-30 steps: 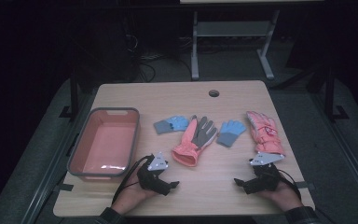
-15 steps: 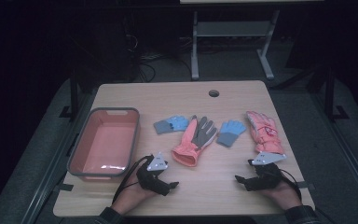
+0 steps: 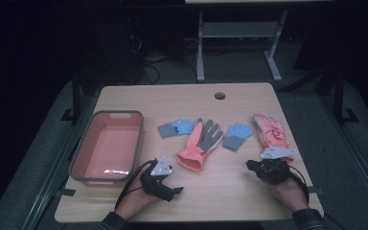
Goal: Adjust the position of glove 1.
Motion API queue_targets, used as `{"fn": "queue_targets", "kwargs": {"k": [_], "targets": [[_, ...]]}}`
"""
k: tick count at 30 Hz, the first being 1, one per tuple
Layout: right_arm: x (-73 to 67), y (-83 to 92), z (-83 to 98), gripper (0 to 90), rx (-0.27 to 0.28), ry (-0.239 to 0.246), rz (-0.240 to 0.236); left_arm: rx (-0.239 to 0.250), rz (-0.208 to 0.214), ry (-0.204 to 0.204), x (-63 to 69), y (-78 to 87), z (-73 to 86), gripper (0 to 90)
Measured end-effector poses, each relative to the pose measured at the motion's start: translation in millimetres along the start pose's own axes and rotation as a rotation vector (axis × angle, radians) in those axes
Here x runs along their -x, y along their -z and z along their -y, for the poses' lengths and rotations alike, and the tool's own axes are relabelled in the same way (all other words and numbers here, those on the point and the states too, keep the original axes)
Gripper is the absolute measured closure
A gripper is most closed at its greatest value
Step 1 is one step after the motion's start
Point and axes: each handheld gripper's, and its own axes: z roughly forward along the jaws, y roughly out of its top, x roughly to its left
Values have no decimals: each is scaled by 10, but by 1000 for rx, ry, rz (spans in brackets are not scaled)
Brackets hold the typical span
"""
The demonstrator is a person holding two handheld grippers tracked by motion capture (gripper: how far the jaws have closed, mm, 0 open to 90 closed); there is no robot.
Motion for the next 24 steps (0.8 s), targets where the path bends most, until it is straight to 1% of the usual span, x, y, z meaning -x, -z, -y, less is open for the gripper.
{"fn": "queue_targets", "kwargs": {"k": [4,5,6,8,11,12,20,22,23,24], "targets": [[19,-29,-55,898,3,-2,-16,-2,-1,-3,0,4,2,126],[27,-35,-67,898,6,6,-18,-2,-1,-2,1,5,2,126],[29,-47,-90,898,16,2,-21,-2,-1,-1,2,5,2,126],[39,-75,-139,898,25,19,-31,-2,-1,-2,1,5,1,126],[37,-111,-171,898,31,25,-37,0,-1,-3,1,4,3,126],[40,-126,-182,898,25,36,-37,0,-1,-3,1,4,4,126],[30,-243,-292,899,23,43,-47,-2,1,1,3,7,1,126],[34,-289,-347,899,25,41,-52,-2,2,-1,2,5,-1,126],[34,-289,-347,899,25,41,-52,0,2,0,2,3,0,126],[47,-326,-388,899,28,47,-58,-1,2,0,2,4,0,126]]}}
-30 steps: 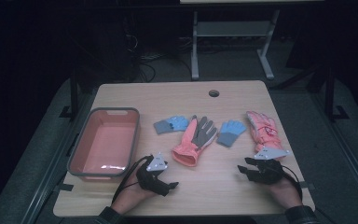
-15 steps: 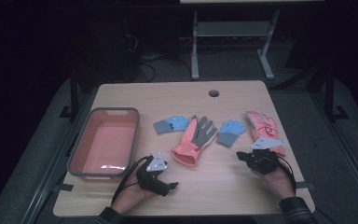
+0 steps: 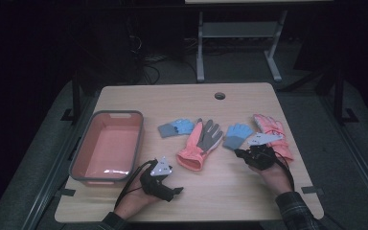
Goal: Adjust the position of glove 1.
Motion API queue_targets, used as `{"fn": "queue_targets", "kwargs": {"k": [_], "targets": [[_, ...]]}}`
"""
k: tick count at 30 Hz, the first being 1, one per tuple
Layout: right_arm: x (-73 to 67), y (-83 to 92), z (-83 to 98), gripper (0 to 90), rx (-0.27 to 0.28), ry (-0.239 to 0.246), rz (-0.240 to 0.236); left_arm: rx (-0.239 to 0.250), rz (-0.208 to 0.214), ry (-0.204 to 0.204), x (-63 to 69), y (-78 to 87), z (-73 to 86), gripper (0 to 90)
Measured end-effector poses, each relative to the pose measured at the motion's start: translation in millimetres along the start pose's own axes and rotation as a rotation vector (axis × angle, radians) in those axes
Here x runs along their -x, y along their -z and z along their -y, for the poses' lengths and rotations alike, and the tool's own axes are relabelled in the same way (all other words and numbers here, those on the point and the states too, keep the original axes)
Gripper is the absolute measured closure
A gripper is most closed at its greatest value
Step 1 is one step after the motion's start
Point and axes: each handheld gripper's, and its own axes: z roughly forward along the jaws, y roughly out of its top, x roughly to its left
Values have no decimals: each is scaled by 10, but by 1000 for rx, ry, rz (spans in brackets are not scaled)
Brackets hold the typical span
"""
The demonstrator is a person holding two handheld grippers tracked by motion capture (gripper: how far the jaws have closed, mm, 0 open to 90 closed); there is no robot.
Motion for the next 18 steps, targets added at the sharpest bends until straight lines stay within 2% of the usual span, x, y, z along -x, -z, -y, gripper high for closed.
{"fn": "queue_targets", "kwargs": {"k": [12,18], "targets": [[61,-218,-176,899,11,-24,-7,3,5,0,-2,0,2,126],[79,-310,-242,899,31,-35,10,3,5,-2,-5,-1,2,126]]}}
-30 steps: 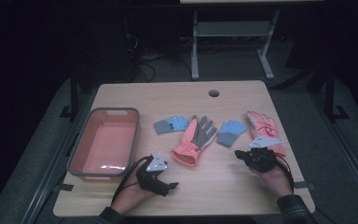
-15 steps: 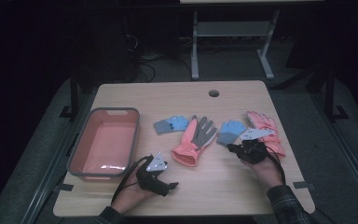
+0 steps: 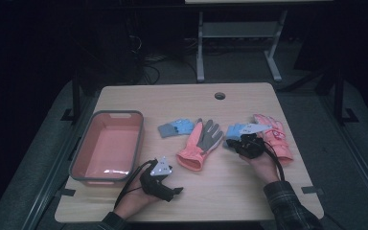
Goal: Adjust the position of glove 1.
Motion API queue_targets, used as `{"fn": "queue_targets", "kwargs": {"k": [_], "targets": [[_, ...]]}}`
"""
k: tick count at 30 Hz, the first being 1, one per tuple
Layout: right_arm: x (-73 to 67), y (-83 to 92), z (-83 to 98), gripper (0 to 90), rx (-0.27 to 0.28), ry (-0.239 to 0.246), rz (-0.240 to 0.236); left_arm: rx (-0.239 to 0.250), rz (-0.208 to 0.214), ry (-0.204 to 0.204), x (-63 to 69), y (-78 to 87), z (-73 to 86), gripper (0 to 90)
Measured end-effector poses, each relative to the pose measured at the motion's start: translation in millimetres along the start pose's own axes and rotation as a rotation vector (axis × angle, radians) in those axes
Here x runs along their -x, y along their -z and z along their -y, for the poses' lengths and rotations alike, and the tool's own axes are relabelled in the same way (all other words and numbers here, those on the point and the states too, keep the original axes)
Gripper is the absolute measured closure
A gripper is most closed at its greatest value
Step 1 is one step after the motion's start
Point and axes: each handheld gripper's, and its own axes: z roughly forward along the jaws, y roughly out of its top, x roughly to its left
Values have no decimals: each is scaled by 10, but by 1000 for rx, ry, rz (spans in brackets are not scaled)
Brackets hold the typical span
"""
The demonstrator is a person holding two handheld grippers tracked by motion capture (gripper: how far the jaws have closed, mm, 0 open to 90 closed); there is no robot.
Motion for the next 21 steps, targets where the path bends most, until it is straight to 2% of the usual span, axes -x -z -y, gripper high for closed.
{"fn": "queue_targets", "kwargs": {"k": [12,14,18,21], "targets": [[107,-198,-29,899,-35,-25,40,0,1,-4,-6,-3,-2,126],[138,-220,-23,899,-36,-14,42,-1,1,-5,-6,-3,-2,126],[180,-240,-12,900,-34,-27,55,-8,2,-9,-9,2,-4,126],[223,-266,8,900,-54,-41,66,-8,2,-9,-9,2,-4,126]]}}
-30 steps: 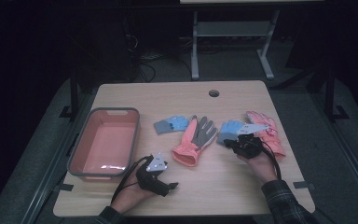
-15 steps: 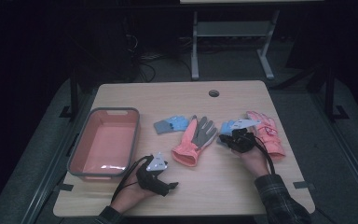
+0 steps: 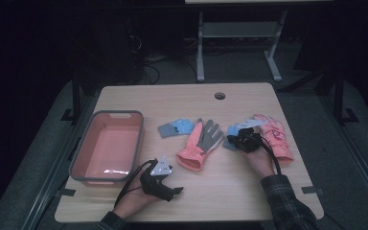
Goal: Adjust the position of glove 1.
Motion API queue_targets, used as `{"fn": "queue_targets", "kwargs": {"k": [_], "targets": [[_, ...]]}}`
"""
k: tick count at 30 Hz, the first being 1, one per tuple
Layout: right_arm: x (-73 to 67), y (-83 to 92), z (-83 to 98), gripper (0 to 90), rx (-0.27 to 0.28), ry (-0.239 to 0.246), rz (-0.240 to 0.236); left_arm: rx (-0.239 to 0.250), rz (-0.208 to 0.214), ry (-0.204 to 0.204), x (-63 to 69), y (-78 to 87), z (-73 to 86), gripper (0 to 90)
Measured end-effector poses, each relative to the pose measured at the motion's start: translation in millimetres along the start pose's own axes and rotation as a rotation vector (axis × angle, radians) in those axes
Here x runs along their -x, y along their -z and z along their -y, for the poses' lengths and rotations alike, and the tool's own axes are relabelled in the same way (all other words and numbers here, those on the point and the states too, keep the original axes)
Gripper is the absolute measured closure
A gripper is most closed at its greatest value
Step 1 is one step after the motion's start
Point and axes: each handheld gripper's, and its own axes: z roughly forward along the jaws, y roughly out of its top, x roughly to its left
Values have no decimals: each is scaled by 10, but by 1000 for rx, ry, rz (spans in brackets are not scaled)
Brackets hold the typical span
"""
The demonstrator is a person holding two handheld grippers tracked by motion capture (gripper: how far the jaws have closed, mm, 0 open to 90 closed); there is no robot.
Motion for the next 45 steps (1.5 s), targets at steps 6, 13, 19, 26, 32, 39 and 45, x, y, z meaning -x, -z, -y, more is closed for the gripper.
{"fn": "queue_targets", "kwargs": {"k": [6,13,19,26,32,39,45], "targets": [[-16,-10,35,900,-25,7,-17,5,-1,6,5,-3,1,126],[-94,67,91,900,-39,32,-40,5,2,11,8,-4,2,126],[-203,184,171,900,-59,59,-62,5,1,8,6,-4,3,126],[-333,301,270,900,-72,72,-93,4,-2,8,8,-3,4,127],[-460,397,352,900,-84,95,-122,4,-2,8,8,-3,4,126],[-590,514,448,900,-94,106,-151,2,-4,10,12,3,5,127],[-744,656,522,900,-80,140,-173,9,-6,12,16,-2,10,127]]}}
